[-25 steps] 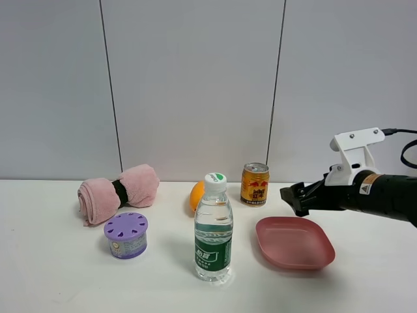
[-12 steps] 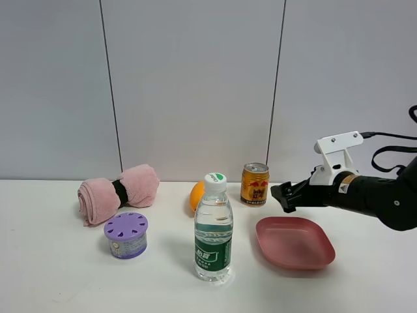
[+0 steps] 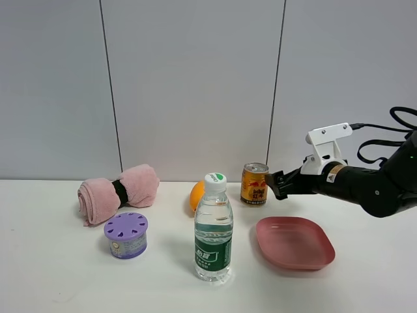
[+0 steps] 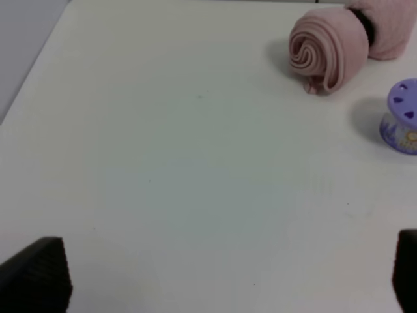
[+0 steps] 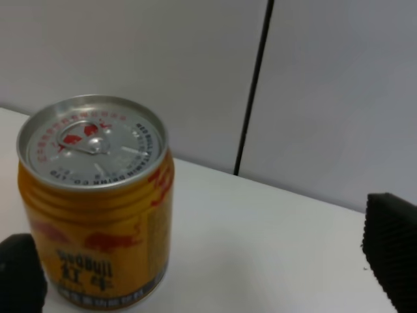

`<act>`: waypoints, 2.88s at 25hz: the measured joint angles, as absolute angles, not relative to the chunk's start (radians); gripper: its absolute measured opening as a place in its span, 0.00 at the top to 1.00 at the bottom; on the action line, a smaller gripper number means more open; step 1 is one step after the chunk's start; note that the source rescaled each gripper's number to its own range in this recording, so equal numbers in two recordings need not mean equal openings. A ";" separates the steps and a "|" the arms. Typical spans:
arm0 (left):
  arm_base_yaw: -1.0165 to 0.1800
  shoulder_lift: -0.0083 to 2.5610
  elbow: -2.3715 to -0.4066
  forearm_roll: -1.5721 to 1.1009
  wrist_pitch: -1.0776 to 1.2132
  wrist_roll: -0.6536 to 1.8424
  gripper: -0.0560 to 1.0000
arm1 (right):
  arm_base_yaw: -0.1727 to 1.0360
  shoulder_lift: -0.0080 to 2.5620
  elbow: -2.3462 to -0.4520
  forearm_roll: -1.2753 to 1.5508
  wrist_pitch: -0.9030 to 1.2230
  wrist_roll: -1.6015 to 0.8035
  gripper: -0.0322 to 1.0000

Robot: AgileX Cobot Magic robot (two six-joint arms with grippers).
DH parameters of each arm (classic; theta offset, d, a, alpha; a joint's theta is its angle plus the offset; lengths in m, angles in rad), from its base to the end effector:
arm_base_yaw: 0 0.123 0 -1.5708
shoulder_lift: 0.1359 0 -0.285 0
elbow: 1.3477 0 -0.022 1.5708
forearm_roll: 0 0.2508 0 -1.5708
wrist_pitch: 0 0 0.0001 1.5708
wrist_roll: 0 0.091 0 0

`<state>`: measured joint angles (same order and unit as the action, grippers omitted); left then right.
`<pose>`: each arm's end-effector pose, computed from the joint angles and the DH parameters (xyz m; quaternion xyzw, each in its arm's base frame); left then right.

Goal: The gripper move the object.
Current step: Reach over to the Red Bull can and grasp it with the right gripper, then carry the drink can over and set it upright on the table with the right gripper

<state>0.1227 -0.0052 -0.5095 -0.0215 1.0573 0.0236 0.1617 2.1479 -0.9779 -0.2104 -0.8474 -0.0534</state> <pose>-0.0064 -0.0025 0.2802 -0.0415 0.8474 0.0280 0.5286 0.4029 0.0801 0.1053 -0.1865 0.7653 0.0521 0.6138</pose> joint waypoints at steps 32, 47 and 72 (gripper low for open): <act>0.123 -0.005 -0.510 -0.021 1.057 0.024 0.00 | 0.194 2.370 -1.215 -0.325 -0.810 0.061 0.00; 0.123 -0.005 -0.510 -0.021 1.057 0.024 0.00 | 0.212 2.421 -1.313 -0.356 -0.797 0.086 0.00; 0.123 -0.005 -0.510 -0.021 1.057 0.024 0.00 | 0.216 2.419 -1.331 -0.295 -0.755 0.105 0.94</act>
